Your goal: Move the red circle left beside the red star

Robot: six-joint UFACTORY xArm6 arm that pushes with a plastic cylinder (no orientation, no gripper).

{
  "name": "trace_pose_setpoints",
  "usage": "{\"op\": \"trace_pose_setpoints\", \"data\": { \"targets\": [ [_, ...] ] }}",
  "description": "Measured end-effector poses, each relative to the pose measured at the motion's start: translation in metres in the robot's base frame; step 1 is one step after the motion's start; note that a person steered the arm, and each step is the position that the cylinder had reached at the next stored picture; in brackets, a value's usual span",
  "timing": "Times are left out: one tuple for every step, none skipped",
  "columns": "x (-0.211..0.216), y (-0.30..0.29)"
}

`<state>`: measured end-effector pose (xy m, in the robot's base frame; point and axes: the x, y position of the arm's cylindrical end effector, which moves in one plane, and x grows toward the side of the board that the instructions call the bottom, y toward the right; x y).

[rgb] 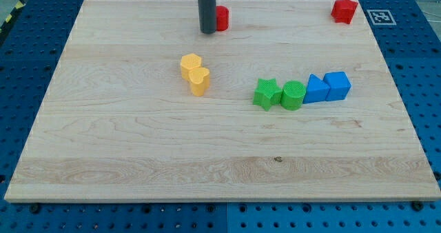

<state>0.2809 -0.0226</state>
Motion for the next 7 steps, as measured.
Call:
{"op": "trace_pose_setpoints", "data": {
  "targets": [
    [-0.019, 0.005],
    [-0.024, -0.002],
    [-0.033, -0.017],
    [-0.042, -0.005],
    [-0.042, 0.026],
    [-0.042, 0.051],
    [-0.042, 0.077]
  ]
}}
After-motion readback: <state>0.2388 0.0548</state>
